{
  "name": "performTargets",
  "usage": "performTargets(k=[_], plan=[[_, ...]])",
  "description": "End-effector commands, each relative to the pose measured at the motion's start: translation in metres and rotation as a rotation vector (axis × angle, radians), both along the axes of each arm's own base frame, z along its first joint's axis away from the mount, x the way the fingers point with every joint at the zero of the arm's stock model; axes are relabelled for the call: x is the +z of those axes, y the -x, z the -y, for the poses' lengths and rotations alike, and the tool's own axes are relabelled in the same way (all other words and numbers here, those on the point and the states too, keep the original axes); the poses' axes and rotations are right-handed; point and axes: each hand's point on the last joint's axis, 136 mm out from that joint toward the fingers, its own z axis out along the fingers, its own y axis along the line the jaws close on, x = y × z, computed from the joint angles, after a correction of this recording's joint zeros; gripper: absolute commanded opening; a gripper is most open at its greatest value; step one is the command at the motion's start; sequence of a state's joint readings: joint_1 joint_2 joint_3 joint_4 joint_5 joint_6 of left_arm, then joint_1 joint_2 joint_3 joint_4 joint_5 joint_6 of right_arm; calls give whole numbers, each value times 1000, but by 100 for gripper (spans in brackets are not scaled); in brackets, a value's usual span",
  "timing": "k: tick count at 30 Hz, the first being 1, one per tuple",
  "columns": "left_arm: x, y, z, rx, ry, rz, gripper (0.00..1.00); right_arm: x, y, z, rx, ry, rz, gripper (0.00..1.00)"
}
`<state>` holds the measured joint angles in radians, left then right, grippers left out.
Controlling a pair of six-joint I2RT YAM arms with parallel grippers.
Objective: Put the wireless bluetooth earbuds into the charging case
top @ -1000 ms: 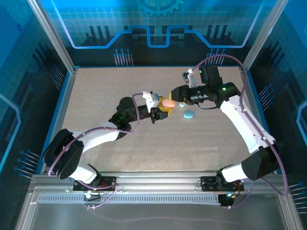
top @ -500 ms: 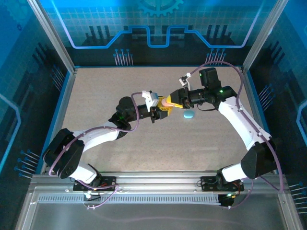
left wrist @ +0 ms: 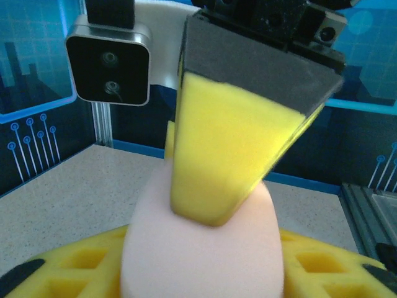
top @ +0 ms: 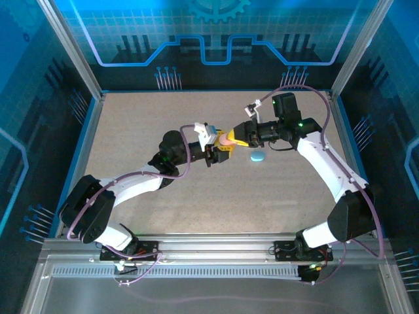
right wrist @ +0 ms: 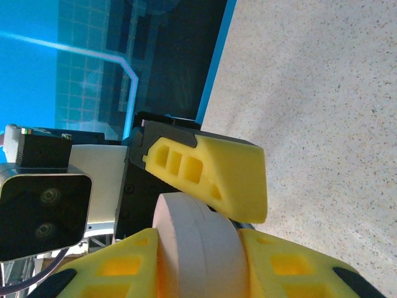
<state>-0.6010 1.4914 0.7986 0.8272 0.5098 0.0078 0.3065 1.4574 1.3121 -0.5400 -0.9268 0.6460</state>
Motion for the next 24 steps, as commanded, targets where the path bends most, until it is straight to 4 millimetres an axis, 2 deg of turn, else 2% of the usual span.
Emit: performTargets(k=[1, 5, 8, 11, 14, 18, 24], plan=[[9, -9, -1, 37, 5, 44, 52, -8, -3, -3, -14, -16, -44, 20], [1, -10, -5, 52, -10, 36, 58, -14, -11, -2, -49, -20, -59, 17], [-2, -11, -9, 66, -14, 29, 58, -20, -17, -1, -71, -17, -72, 17], [0, -12, -19, 95, -2, 34, 63, -36, -26, 4, -112, 17, -88, 17], [8, -9, -28, 112, 18, 56, 65, -63, -39, 13, -179, 79, -122, 17], [22, -6, -43, 191, 51, 124, 70, -110, -59, 21, -250, 174, -173, 17], [33, -9, -62, 304, 43, 164, 73, -164, -71, 7, -234, 177, -265, 19]])
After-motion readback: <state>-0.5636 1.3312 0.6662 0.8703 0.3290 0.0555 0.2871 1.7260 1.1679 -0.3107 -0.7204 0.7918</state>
